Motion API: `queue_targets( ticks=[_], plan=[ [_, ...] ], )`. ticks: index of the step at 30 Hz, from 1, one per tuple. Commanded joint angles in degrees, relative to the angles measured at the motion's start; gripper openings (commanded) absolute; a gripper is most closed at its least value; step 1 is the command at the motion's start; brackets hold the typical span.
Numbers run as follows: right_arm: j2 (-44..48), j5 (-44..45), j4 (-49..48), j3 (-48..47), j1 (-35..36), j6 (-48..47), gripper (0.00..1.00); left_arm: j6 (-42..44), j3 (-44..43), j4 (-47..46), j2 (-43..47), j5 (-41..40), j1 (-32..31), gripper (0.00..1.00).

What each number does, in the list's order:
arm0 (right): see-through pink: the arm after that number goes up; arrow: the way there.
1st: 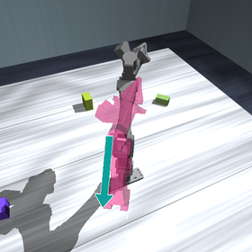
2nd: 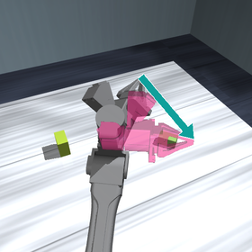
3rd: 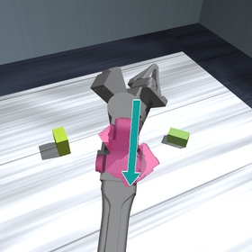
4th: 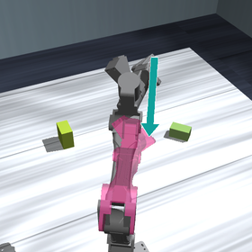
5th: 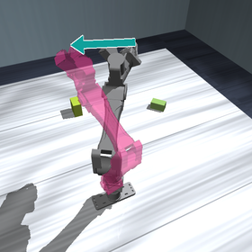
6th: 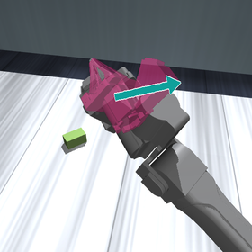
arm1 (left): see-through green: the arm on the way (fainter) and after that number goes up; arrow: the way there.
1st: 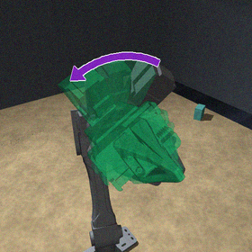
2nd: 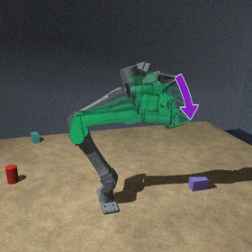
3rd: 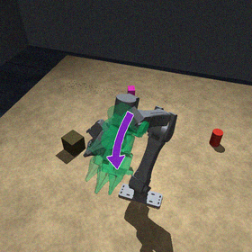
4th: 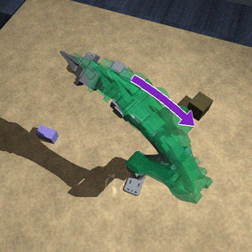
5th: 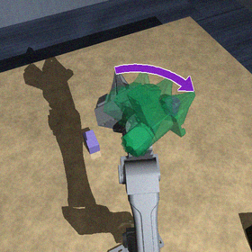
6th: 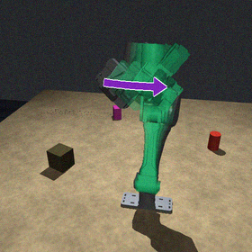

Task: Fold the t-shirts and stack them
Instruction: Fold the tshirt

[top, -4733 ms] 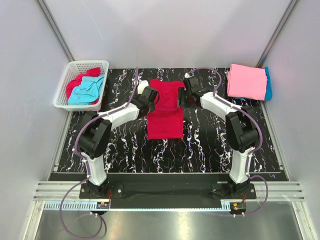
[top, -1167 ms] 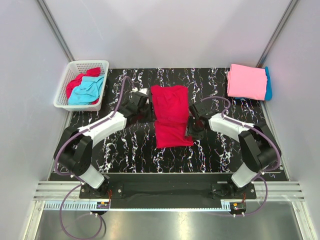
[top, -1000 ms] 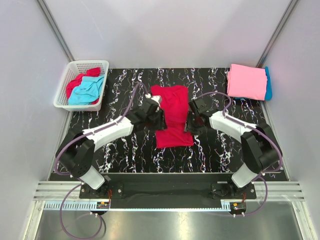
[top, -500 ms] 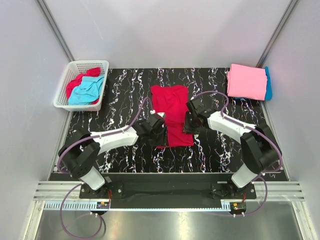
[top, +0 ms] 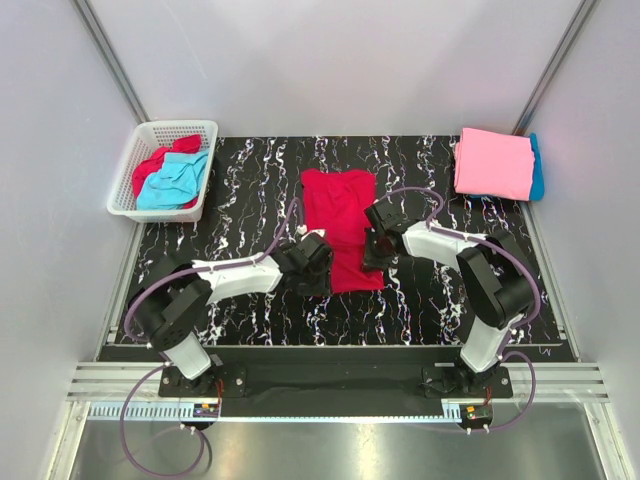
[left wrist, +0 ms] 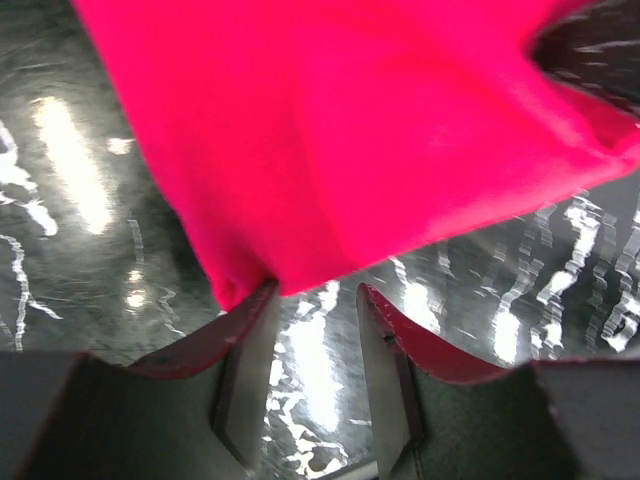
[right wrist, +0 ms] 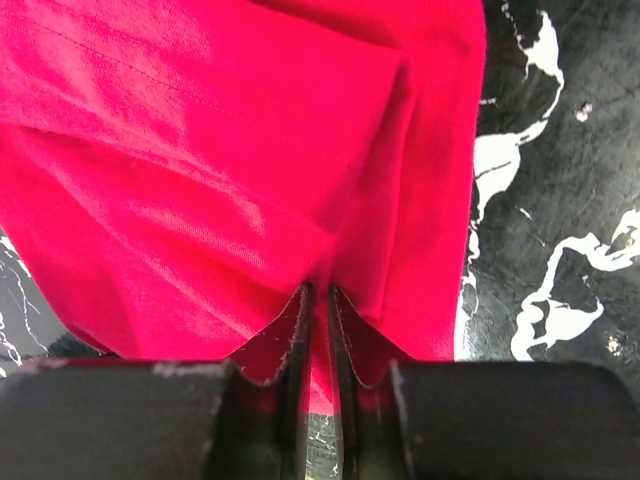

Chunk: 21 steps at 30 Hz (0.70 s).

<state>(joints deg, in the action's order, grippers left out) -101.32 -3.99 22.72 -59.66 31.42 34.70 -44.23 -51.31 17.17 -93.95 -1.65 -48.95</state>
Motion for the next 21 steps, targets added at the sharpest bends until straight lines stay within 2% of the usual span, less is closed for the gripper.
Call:
queue_targets(
  ticks=[1,9,21],
  plan=[
    [-1.8,1.6,-2.0,-1.3,0.4,-1.2,0.17,-1.9,0.0,2.1,-2.3,-5.3,-0.4,0.43],
    [-4.0,5.4,-0.8,-2.4,0.2,-1.3,0.17,-3.3,-2.3,8.8,-7.6,-6.0,-1.0,0.42],
    [-6.1,10.4,3.2,-6.4,-1.1,-0.9,0.16,-7.7,5.4,16.1,-1.0,-10.8,-1.1,0.43]
  ],
)
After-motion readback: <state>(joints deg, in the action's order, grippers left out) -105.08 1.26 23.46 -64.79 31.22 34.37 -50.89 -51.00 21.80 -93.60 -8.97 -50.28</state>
